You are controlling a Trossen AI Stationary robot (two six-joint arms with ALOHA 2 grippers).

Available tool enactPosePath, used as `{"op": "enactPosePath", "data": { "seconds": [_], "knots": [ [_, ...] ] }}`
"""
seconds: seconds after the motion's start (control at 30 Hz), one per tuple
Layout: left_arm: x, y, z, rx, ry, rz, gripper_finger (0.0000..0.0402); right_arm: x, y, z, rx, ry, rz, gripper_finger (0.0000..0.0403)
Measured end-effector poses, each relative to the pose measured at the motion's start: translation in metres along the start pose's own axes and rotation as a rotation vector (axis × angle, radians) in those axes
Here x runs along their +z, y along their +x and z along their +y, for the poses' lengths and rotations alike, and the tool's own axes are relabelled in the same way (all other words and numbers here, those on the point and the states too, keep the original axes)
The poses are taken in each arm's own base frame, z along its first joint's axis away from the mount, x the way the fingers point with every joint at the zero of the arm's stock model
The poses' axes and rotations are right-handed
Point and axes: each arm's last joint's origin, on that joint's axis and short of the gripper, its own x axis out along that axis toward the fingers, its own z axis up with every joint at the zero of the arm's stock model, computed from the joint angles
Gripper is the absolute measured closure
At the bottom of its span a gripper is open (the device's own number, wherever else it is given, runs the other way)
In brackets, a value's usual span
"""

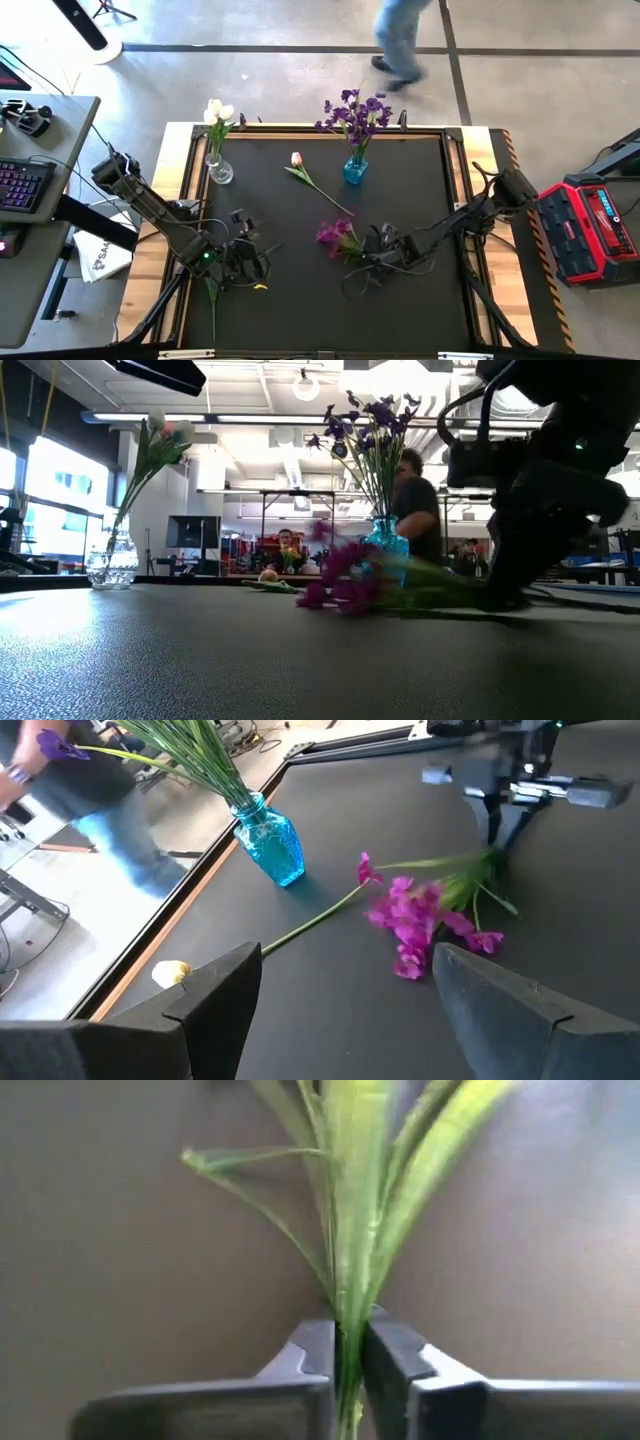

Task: Sort flowers into vase by color
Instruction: Put the dark pink flowers into the blue vase

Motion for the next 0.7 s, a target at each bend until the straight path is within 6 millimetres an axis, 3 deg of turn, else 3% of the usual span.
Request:
{"op": "enactPosePath", "data": {
  "seconds": [0.17,0.27,0.47,0.57,0.7],
  "knots": [
    [0.000,0.000,0.000,0.000,0.000,0.000,0.0117,0.010,-0.023,0.002,0.006,-0.026,-0.270,0.0386],
    [-0.002,0.001,0.000,0.006,0.005,0.001,0.0117,0.010,-0.028,-0.004,0.148,-0.052,-0.481,0.0399],
    [-0.007,0.002,0.000,0.022,-0.003,-0.002,0.0117,0.019,-0.045,-0.043,0.283,-0.047,-1.067,0.0398],
    [-0.009,0.003,0.000,0.024,-0.002,-0.001,0.0117,0.028,-0.054,-0.059,0.262,-0.103,-1.249,0.0400],
    [-0.010,0.003,0.000,0.022,-0.008,-0.004,0.0117,0.046,-0.053,-0.072,0.093,-0.299,-1.308,0.0393]
  ]
}}
